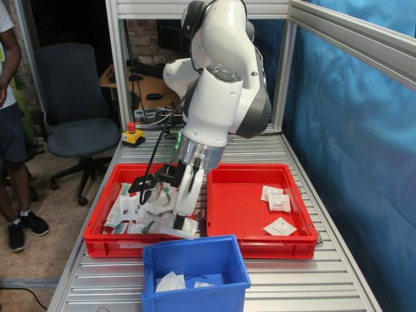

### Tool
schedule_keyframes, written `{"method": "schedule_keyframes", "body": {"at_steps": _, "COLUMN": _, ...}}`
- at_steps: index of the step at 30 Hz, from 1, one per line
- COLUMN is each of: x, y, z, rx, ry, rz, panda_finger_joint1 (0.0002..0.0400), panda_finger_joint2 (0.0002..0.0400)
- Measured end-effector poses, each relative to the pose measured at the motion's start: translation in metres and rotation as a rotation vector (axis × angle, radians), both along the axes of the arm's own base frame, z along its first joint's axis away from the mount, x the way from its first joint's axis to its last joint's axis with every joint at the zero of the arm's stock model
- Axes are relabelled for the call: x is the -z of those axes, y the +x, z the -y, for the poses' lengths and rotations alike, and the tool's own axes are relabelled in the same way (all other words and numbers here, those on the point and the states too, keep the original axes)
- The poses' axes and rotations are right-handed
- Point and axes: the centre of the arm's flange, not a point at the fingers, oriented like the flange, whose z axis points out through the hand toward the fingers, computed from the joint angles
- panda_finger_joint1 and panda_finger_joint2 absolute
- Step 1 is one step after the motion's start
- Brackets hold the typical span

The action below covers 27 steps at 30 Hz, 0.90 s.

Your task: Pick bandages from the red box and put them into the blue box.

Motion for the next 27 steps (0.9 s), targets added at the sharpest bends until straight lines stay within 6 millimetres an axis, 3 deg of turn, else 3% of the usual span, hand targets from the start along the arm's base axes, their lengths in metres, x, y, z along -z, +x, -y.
{"method": "schedule_keyframes", "body": {"at_steps": 11, "x": -0.011, "y": 0.004, "z": 0.002, "rx": 0.001, "ry": -0.005, "rz": 0.025, "panda_finger_joint1": 0.0044, "panda_finger_joint2": 0.0044}}
{"method": "schedule_keyframes", "body": {"at_steps": 27, "x": -0.013, "y": 0.004, "z": 0.004, "rx": 0.003, "ry": -0.007, "rz": 0.028, "panda_finger_joint1": 0.0044, "panda_finger_joint2": 0.0044}}
